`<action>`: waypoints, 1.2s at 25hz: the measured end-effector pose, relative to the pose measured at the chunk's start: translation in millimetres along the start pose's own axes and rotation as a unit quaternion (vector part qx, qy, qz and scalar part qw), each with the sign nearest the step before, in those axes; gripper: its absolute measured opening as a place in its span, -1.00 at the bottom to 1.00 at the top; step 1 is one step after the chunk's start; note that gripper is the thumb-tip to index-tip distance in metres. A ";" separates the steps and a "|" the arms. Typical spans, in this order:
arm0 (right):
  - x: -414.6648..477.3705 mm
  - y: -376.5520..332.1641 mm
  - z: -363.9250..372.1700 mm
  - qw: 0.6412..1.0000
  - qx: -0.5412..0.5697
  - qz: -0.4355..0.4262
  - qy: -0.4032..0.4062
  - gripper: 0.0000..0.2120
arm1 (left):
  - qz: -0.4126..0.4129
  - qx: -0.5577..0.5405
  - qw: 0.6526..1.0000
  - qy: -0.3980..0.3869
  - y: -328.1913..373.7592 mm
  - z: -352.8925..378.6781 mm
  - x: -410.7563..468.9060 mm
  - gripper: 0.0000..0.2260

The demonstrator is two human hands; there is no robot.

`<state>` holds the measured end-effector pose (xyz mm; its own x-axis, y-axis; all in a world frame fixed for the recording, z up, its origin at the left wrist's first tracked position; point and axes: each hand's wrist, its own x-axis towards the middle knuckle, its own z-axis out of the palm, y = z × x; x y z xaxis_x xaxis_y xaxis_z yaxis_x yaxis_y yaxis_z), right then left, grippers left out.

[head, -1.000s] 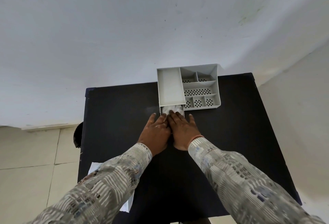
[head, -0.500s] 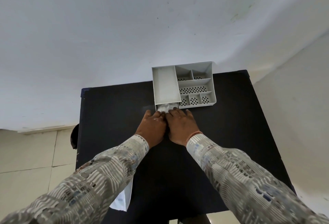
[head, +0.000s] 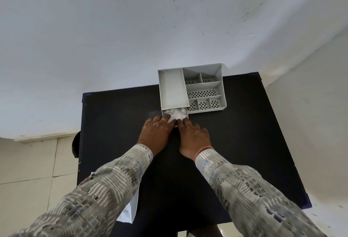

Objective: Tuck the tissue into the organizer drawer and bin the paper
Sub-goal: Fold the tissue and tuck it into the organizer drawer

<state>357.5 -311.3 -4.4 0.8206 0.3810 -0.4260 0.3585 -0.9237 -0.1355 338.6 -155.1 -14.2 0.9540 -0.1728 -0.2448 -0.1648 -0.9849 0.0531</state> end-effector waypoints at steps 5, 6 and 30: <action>15.0 -7.0 -10.8 0.998 0.007 -0.034 0.045 -0.44 | 0.013 0.014 1.000 -0.016 0.2 -4.1 7.4 -0.54; 19.5 -7.0 -12.0 0.999 0.013 -0.042 0.022 -0.39 | 0.016 0.023 1.000 -0.013 0.1 -4.7 7.6 -0.54; 30.4 12.4 -10.9 0.997 0.058 -0.034 0.037 -0.47 | -0.006 0.054 0.998 -0.018 -6.4 -24.4 11.2 -0.71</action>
<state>391.7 -310.7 -9.3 0.8278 0.4417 -0.3458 0.3650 -0.8922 -0.2661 356.5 -150.4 6.3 0.9464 -0.1603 -0.2804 -0.1821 -0.9818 -0.0533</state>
